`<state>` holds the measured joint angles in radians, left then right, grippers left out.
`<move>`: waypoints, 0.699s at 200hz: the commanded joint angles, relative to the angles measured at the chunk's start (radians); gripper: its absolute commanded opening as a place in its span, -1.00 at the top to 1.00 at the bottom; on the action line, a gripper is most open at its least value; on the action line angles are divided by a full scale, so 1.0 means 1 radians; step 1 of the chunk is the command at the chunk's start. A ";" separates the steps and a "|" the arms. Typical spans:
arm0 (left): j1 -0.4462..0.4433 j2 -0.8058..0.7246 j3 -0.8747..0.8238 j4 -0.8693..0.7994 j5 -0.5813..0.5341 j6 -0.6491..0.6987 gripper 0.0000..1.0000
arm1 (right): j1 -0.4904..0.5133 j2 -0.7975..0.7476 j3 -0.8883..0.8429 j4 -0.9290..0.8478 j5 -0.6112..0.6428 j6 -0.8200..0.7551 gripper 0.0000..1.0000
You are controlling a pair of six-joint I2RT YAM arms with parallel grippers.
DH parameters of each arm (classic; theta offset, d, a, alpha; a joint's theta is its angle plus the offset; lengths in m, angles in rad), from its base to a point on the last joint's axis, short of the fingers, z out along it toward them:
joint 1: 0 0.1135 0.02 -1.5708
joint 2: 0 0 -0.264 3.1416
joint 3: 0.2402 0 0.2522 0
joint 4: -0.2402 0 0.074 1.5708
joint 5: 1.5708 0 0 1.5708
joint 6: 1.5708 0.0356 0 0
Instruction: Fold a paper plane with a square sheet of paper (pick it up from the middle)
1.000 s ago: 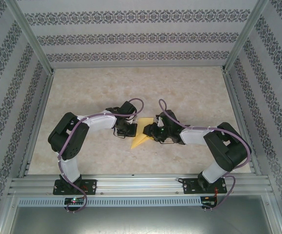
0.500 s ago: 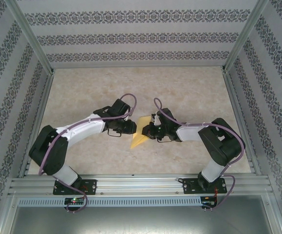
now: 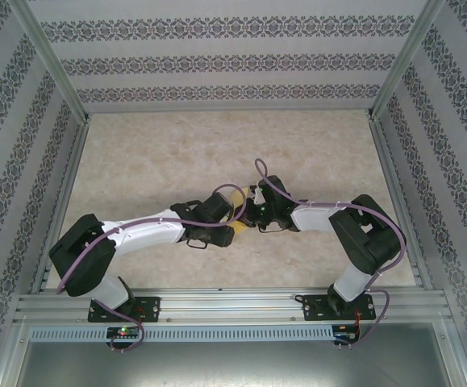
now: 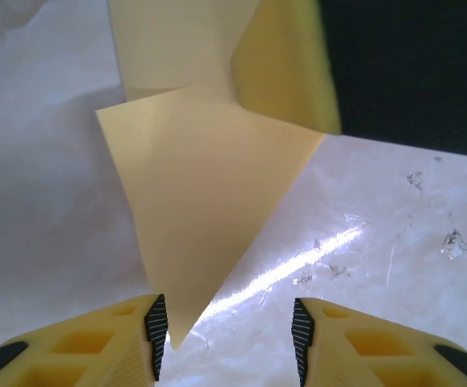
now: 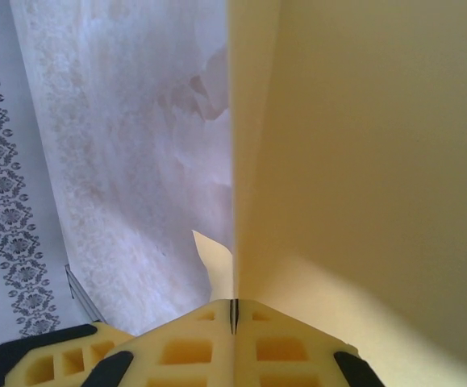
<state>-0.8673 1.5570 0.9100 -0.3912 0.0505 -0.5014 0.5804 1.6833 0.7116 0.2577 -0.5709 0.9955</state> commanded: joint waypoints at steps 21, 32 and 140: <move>-0.054 0.042 0.001 0.053 -0.191 -0.014 0.06 | 0.007 0.003 0.029 -0.015 -0.020 0.018 0.82; -0.060 0.052 0.003 0.061 -0.206 -0.013 0.06 | 0.007 0.000 0.029 -0.017 -0.021 0.020 0.82; -0.123 0.106 0.032 0.060 -0.357 -0.035 0.23 | 0.007 0.005 0.051 -0.049 -0.022 0.021 0.80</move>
<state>-0.9707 1.6646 0.9203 -0.3405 -0.2306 -0.5159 0.5804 1.6833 0.7372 0.2237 -0.5781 1.0149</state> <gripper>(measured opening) 0.409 0.098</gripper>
